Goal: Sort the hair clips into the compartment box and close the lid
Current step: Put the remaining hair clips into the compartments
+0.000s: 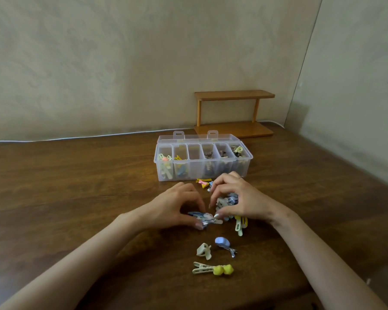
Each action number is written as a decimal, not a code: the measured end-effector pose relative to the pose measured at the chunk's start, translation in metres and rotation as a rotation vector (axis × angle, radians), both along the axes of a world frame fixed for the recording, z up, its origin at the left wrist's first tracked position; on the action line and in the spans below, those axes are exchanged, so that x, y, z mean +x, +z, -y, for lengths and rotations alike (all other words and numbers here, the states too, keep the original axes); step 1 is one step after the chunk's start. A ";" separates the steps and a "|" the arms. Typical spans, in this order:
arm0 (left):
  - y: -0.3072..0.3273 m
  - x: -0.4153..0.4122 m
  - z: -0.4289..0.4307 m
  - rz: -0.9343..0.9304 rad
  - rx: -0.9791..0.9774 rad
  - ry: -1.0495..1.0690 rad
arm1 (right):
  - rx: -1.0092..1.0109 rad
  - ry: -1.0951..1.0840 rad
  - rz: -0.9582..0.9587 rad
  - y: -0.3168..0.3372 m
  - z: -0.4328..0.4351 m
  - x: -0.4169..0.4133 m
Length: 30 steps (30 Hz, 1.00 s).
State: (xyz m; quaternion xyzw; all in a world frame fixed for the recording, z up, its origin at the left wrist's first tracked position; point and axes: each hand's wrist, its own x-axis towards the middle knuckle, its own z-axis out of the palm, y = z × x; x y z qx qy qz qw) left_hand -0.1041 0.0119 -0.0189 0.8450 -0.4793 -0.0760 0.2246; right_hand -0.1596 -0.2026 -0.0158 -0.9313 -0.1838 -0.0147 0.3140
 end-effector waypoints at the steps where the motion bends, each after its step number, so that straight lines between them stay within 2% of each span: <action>1: 0.000 0.000 -0.001 -0.009 0.001 0.003 | -0.019 0.007 -0.007 -0.001 0.001 0.000; 10: -0.003 0.001 -0.004 0.087 -0.078 0.057 | -0.050 -0.002 0.069 -0.002 0.001 0.002; 21: -0.002 0.004 -0.005 0.121 -0.197 0.188 | 0.052 -0.187 0.227 -0.008 0.003 0.006; 26: 0.001 0.002 -0.007 0.050 -0.373 0.263 | 0.090 -0.273 0.271 -0.008 0.005 0.007; 30: 0.006 0.006 -0.011 0.094 -0.521 0.355 | 0.078 -0.273 0.271 -0.008 0.005 0.007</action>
